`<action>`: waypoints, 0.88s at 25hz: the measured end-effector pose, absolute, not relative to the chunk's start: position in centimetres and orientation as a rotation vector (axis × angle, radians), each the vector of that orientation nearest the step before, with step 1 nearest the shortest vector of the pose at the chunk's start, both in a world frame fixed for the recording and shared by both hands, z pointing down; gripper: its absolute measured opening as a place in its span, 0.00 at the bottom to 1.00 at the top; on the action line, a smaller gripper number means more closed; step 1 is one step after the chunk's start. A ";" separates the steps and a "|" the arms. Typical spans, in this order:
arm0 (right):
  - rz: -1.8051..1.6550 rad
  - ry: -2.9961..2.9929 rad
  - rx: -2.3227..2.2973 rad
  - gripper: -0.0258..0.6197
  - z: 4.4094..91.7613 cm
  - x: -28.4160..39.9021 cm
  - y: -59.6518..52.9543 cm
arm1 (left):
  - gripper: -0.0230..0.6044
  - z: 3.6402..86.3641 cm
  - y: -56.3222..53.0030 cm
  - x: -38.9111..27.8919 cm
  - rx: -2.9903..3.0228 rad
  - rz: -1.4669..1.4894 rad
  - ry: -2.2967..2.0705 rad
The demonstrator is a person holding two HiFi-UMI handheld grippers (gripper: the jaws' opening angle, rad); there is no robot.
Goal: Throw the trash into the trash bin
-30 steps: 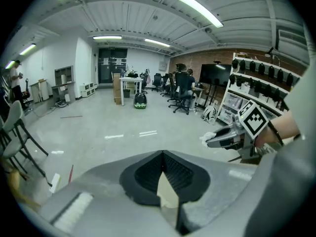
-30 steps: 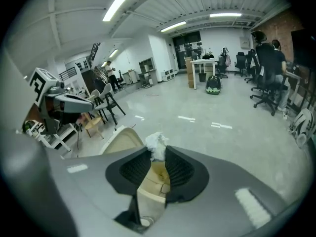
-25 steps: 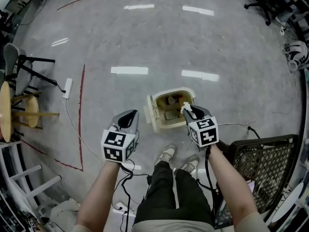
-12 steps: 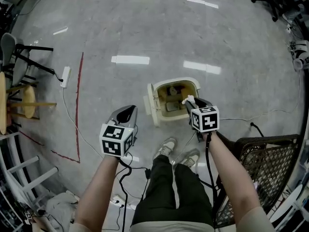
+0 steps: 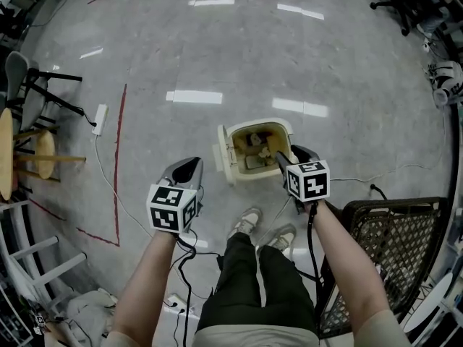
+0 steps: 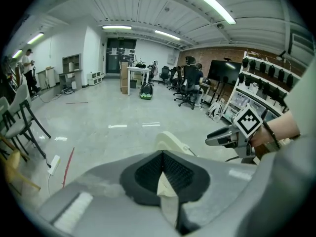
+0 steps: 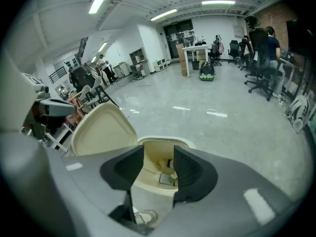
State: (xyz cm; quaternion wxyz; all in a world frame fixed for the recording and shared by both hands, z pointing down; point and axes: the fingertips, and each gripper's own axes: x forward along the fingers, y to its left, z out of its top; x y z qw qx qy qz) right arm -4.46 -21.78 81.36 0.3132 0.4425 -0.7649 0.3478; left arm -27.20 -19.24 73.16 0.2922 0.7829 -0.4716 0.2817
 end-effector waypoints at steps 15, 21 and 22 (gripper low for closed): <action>0.750 -2.270 1.417 0.39 56.9 -0.1 -18.4 | 0.04 56.3 -20.4 -23.1 2.341 0.722 -1.228; 0.660 -2.410 1.542 0.41 44.1 2.1 -15.7 | 0.04 47.6 -19.8 -18.9 2.458 0.615 -1.176; 0.625 -2.423 1.566 0.41 42.0 2.6 -15.1 | 0.04 46.1 -19.6 -18.1 2.486 0.609 -1.165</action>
